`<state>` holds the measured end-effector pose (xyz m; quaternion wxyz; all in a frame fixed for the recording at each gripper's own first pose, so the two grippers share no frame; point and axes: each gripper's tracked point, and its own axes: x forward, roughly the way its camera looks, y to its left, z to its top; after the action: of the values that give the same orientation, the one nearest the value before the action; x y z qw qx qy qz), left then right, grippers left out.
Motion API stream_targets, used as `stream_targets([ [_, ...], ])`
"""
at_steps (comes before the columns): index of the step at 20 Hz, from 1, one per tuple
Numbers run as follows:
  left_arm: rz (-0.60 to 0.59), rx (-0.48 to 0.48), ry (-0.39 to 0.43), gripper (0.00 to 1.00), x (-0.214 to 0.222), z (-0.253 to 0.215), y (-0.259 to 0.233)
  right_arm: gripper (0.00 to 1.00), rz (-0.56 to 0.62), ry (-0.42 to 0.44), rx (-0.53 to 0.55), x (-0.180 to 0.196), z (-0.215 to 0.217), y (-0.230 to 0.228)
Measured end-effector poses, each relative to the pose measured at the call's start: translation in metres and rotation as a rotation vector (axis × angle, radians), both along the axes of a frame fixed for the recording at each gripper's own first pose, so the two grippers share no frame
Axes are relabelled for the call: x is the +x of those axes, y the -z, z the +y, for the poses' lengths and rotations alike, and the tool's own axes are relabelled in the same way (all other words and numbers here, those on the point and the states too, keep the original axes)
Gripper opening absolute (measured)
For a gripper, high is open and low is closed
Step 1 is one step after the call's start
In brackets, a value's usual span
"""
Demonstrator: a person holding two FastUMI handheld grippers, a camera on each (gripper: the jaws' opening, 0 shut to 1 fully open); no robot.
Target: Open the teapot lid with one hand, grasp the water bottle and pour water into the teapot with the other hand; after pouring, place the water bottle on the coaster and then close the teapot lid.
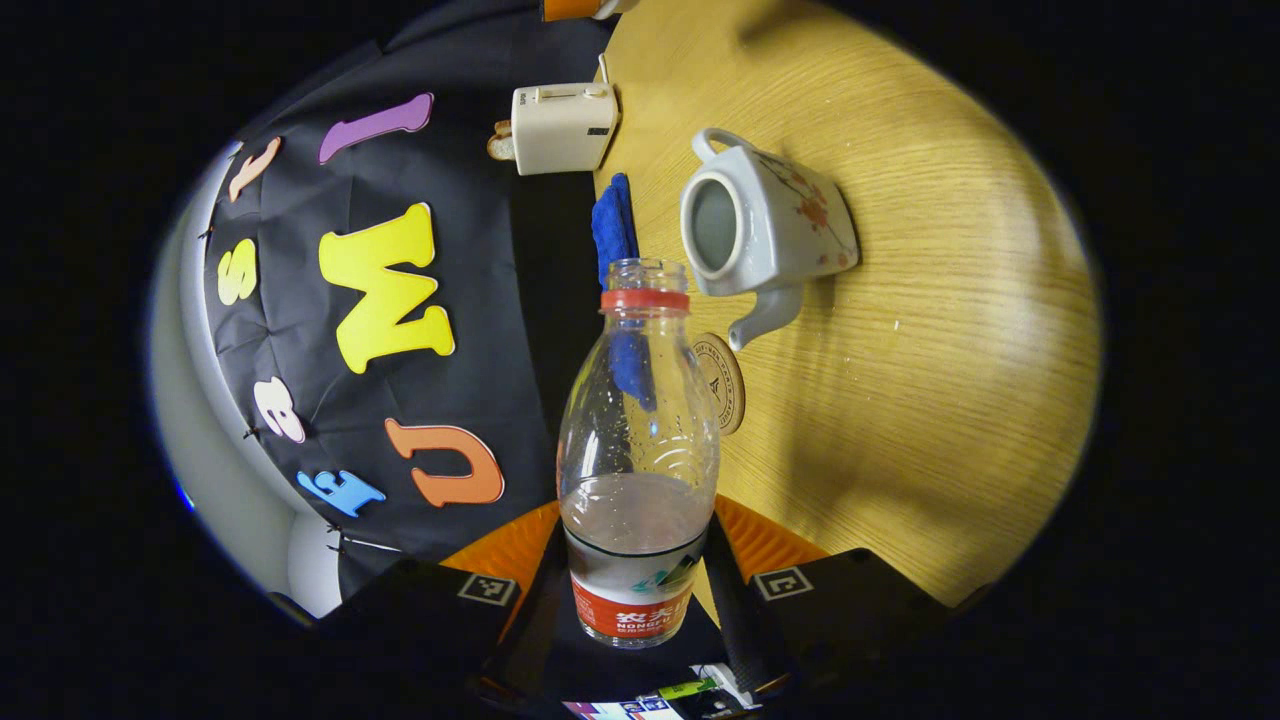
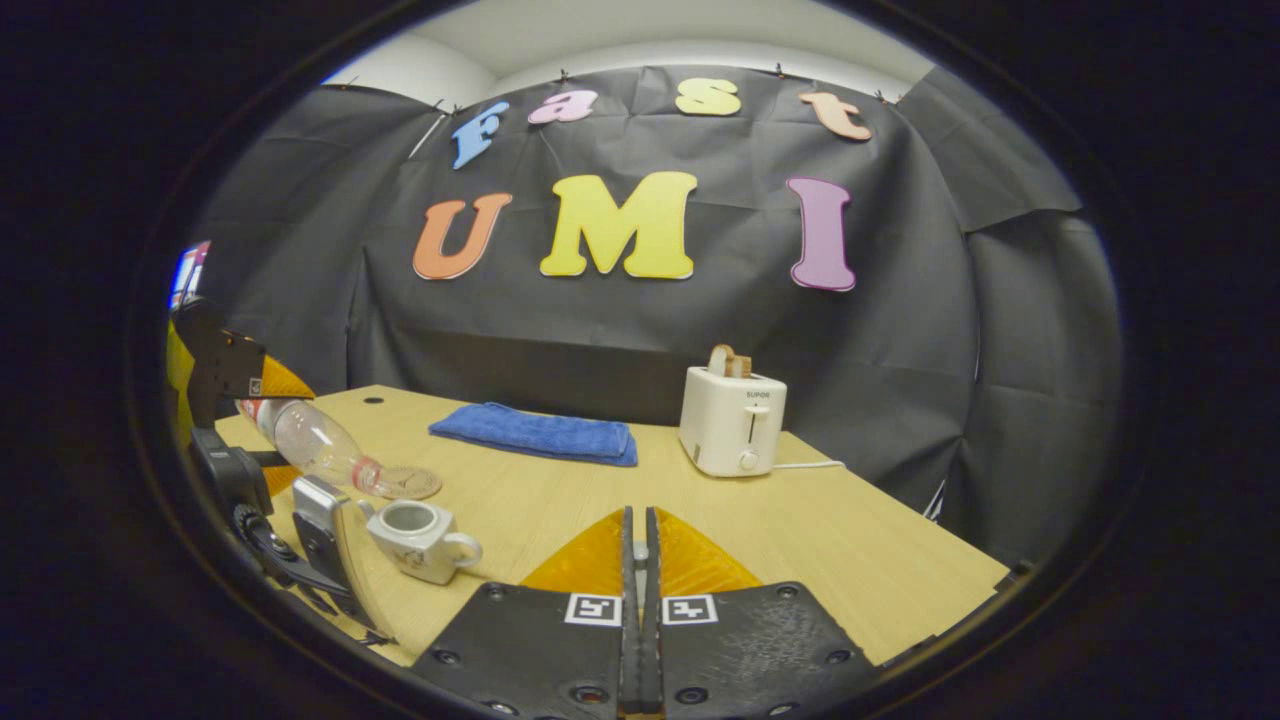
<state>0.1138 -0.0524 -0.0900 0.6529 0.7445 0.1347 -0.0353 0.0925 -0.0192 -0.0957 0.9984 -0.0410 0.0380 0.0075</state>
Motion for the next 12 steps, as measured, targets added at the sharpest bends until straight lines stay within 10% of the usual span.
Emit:
stream_targets([
  [12, -0.017, 0.165, 0.040, 0.71, 0.008, -0.009, -0.012, 0.00, 0.006, -0.014, -0.035, 0.001, 0.005, 0.003],
])
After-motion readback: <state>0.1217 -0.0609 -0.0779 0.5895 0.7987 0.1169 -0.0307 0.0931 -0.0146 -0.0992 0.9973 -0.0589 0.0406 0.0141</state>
